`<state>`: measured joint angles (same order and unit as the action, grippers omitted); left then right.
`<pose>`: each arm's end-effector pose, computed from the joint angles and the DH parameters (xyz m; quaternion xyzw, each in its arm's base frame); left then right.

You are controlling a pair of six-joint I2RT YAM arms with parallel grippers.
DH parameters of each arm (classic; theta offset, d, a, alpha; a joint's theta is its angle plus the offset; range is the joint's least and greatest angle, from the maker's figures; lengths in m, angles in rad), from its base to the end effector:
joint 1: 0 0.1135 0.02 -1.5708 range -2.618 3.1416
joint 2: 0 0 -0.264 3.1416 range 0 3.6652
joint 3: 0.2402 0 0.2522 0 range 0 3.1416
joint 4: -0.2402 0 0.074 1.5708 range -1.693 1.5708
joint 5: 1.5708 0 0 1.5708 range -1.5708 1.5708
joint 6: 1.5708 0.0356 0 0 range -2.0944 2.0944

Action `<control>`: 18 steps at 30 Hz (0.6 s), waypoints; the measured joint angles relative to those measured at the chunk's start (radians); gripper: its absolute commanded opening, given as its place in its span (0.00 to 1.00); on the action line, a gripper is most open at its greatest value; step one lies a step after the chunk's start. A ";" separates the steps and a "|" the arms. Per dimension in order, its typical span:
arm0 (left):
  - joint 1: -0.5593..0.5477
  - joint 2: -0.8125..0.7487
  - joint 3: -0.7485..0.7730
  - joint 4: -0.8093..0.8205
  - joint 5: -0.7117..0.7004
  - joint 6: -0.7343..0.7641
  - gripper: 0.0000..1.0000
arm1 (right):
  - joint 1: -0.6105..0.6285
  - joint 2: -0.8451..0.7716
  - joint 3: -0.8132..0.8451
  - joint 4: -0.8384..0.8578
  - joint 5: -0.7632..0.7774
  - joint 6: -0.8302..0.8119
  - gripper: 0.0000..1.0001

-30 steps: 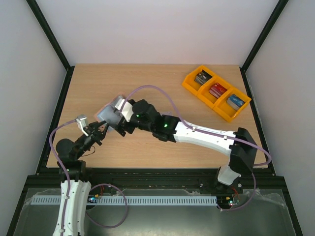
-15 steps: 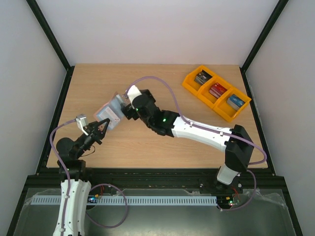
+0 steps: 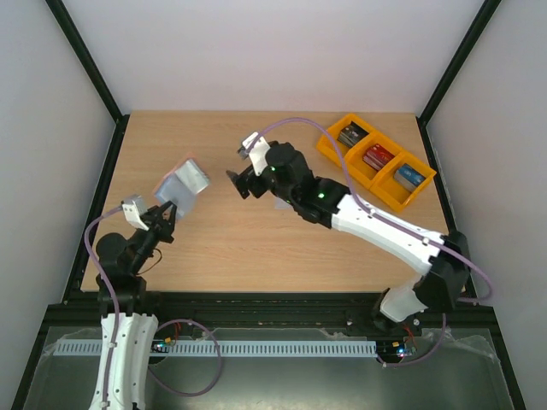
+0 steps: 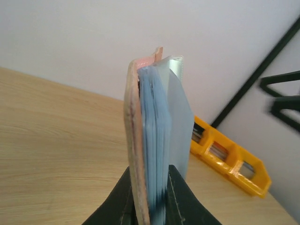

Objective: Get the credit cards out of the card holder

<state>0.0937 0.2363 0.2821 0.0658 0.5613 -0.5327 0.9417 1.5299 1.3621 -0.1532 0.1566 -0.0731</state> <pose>0.1101 -0.0087 0.2581 -0.0009 0.6729 -0.3362 0.6589 0.2189 0.2913 0.3611 -0.3529 0.7289 0.1879 0.5558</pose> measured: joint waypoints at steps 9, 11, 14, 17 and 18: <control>-0.166 0.197 0.247 -0.195 -0.384 0.535 0.02 | 0.122 0.007 0.032 0.018 -0.578 -0.059 0.91; -0.231 0.233 0.278 -0.199 -0.541 0.776 0.02 | 0.130 0.034 0.027 0.024 -0.621 -0.058 0.92; -0.299 0.284 0.246 -0.169 -0.805 1.124 0.02 | 0.125 0.035 -0.010 0.055 -0.655 -0.056 0.92; -0.303 0.346 0.233 -0.199 -0.967 1.295 0.02 | 0.121 0.031 -0.035 0.088 -0.678 -0.053 0.87; -0.303 0.361 0.247 -0.238 -0.986 1.303 0.02 | 0.120 0.029 -0.043 0.100 -0.689 -0.052 0.85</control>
<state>-0.2089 0.5972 0.5293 -0.1719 -0.4244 0.7700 1.0615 1.5593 1.3193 -0.0532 -0.5320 -0.1249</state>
